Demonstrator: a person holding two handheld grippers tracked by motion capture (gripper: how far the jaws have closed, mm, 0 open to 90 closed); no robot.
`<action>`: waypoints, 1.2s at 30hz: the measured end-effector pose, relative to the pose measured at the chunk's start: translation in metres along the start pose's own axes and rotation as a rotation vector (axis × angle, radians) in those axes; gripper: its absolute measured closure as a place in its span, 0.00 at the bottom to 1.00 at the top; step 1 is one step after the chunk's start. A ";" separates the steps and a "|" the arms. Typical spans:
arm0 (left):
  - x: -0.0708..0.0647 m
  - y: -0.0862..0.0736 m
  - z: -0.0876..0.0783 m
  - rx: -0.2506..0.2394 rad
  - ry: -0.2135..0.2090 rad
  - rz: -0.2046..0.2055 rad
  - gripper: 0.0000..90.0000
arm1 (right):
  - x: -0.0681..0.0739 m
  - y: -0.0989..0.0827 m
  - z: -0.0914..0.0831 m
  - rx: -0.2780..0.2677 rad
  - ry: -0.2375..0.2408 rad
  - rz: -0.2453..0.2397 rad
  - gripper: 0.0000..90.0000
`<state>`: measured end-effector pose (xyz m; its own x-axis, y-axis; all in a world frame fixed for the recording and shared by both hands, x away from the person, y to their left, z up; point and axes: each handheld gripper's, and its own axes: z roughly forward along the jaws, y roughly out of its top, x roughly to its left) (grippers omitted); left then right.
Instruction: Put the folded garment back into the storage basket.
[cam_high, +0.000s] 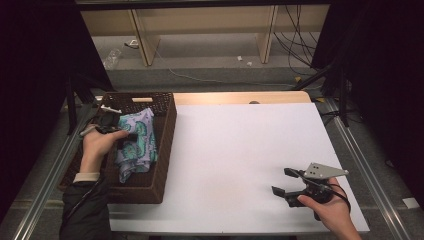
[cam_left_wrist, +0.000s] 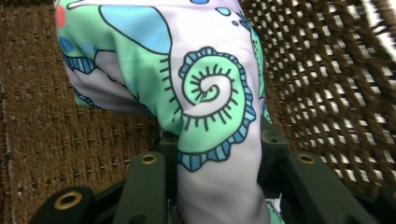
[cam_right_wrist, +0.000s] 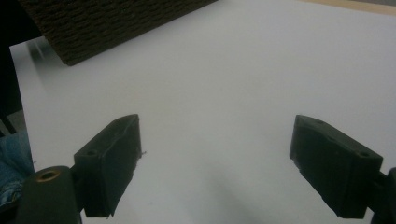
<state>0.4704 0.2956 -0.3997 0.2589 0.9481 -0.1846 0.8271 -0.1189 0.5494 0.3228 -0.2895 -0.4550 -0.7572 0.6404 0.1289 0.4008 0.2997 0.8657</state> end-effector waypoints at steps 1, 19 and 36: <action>0.001 0.000 0.001 0.003 0.015 0.003 0.67 | 0.000 0.000 0.000 0.000 0.000 0.000 0.19; 0.005 0.001 -0.009 -0.069 0.149 -0.055 0.69 | 0.000 0.000 0.000 0.000 0.000 0.003 0.19; 0.017 -0.013 0.029 0.168 0.194 -0.048 0.67 | 0.000 0.000 0.000 -0.001 0.004 0.002 0.19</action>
<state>0.4782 0.3050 -0.4338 0.1303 0.9907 -0.0384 0.9114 -0.1044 0.3981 0.3228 -0.2890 -0.4553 -0.7587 0.6378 0.1326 0.4018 0.2978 0.8659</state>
